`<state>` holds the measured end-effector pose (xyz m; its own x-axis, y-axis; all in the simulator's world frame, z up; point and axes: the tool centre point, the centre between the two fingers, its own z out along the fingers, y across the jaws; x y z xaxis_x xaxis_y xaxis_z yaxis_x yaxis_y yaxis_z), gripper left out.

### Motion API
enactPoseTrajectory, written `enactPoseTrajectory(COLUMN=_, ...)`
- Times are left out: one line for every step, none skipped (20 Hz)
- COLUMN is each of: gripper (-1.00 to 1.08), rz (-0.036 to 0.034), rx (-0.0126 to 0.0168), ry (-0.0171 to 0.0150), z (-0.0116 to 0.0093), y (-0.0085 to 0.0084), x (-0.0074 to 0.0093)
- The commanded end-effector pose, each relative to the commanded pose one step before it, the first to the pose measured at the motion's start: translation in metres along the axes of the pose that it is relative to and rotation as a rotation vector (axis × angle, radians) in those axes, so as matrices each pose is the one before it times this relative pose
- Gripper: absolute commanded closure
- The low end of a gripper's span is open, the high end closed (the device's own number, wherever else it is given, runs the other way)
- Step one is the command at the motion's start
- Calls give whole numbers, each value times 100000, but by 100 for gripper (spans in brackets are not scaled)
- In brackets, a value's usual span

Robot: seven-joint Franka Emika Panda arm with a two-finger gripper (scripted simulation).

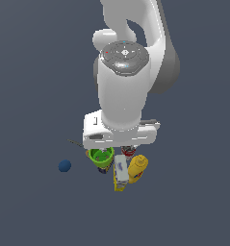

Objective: Pick up a designated object from a clutter of objects.

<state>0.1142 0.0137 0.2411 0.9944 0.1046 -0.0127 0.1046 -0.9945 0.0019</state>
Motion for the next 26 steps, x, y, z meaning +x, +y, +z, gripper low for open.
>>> enactPoseTrajectory(gripper=-92, rz=-846, rx=11, ry=456, z=1100, y=-57, x=1303)
enactPoseTrajectory(gripper=-92, rz=-272, rx=15, ry=119, z=393, y=-18, x=408)
enactPoseTrajectory(gripper=-92, rz=-248, rx=17, ry=109, z=368, y=-16, x=370)
enactPoseTrajectory(gripper=-92, rz=-227, rx=18, ry=101, z=341, y=-15, x=333)
enactPoseTrajectory(gripper=-92, rz=-204, rx=18, ry=91, z=312, y=-13, x=297)
enactPoseTrajectory(gripper=-92, rz=-188, rx=18, ry=85, z=281, y=-16, x=262)
enactPoseTrajectory(gripper=-92, rz=-160, rx=16, ry=72, z=252, y=-10, x=229)
enactPoseTrajectory(gripper=-92, rz=-140, rx=15, ry=64, z=220, y=-10, x=197)
enactPoseTrajectory(gripper=-92, rz=-108, rx=12, ry=50, z=190, y=-2, x=165)
enactPoseTrajectory(gripper=-92, rz=-99, rx=12, ry=45, z=153, y=-8, x=134)
enactPoseTrajectory(gripper=-92, rz=-62, rx=8, ry=29, z=124, y=3, x=104)
enactPoseTrajectory(gripper=-92, rz=-62, rx=8, ry=29, z=83, y=-10, x=73)
enactPoseTrajectory(gripper=-92, rz=-44, rx=6, ry=20, z=48, y=-10, x=44)
enactPoseTrajectory(gripper=-92, rz=0, rx=0, ry=0, z=21, y=6, x=15)
enactPoseTrajectory(gripper=-92, rz=56, rx=4, ry=-126, z=-51, y=-6, x=-113)
enactPoseTrajectory(gripper=-92, rz=0, rx=0, ry=0, z=36, y=0, x=0)
enactPoseTrajectory(gripper=-92, rz=0, rx=0, ry=0, z=108, y=1, x=1)
enactPoseTrajectory(gripper=-92, rz=0, rx=0, ry=0, z=179, y=1, x=1)
enactPoseTrajectory(gripper=-92, rz=0, rx=0, ry=0, z=251, y=2, x=1)
enactPoseTrajectory(gripper=-92, rz=0, rx=0, ry=0, z=322, y=2, x=1)
enactPoseTrajectory(gripper=-92, rz=0, rx=0, ry=0, z=394, y=2, x=-1)
enactPoseTrajectory(gripper=-92, rz=-22, rx=-1, ry=44, z=436, y=-13, x=-10)
enactPoseTrajectory(gripper=-92, rz=0, rx=0, ry=0, z=539, y=3, x=-6)
enactPoseTrajectory(gripper=-92, rz=0, rx=0, ry=0, z=589, y=3, x=-9)
enactPoseTrajectory(gripper=-92, rz=-22, rx=-1, ry=44, z=503, y=-13, x=-15)
enactPoseTrajectory(gripper=-92, rz=0, rx=0, ry=0, z=464, y=2, x=-7)
